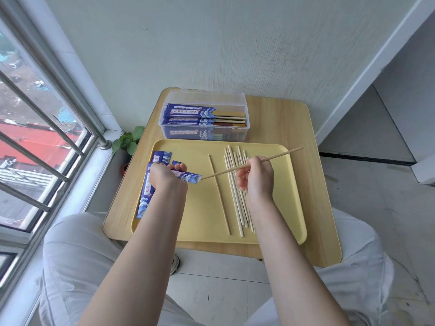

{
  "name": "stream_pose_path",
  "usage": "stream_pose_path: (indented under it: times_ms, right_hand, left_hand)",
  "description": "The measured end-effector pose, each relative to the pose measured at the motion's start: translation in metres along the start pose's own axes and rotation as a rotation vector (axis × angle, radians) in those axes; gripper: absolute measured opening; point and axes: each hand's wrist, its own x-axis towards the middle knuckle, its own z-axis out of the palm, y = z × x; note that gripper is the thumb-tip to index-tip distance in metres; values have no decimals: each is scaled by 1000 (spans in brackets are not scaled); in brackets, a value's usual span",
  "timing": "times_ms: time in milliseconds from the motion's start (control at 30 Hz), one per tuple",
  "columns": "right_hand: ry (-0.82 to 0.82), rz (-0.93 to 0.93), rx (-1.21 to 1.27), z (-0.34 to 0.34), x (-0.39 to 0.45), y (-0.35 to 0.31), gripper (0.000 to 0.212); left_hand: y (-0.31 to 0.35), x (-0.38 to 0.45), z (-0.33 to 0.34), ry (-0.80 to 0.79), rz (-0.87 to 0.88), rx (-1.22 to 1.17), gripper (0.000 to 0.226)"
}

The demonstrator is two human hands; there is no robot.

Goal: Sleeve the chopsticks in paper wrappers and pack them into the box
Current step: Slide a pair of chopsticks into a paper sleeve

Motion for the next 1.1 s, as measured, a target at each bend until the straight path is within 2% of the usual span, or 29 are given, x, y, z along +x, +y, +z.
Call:
stream_pose_path:
  times_ms: [167,367,467,600,733,800,833,900,967,1033,1100]
  right_hand:
    - [-7,-13,59,3,2,9,8]
    - [-149,-22,68,12,-4,19,9]
    - [-174,-46,132,16,-5,24,9]
    - [-93,-8,249,15,2,27,5]
    - [-96,55,326,2,12,17,3]
    - [-91,52,289,-6,17,13,5]
    - [-92,50,260,-9,19,11,6]
    - [-123,58,168,-14,21,10,7]
    - [-171,81,53,-17,22,10,8]
    - [-220,94,-30,-14,20,10,11]
    - [-304,102,-66,-9,16,11,14]
  left_hand:
    - [-1,3,-2,10,-22,-90,14]
    - [-2,5,-1,-42,-67,-234,20]
    - [-10,2,-3,-185,-19,-142,12]
    - [-19,-3,-13,-436,-96,62,14]
    - [-16,6,-25,-493,-105,313,30]
    - [-14,10,-29,-477,-13,501,38]
    - [-14,11,-31,-467,100,630,41]
    - [-13,10,-35,-451,497,978,45]
    - [-14,4,-36,-574,868,1290,46]
    - [-18,-7,-32,-774,933,1590,44]
    - [-27,-14,-26,-833,955,1858,31]
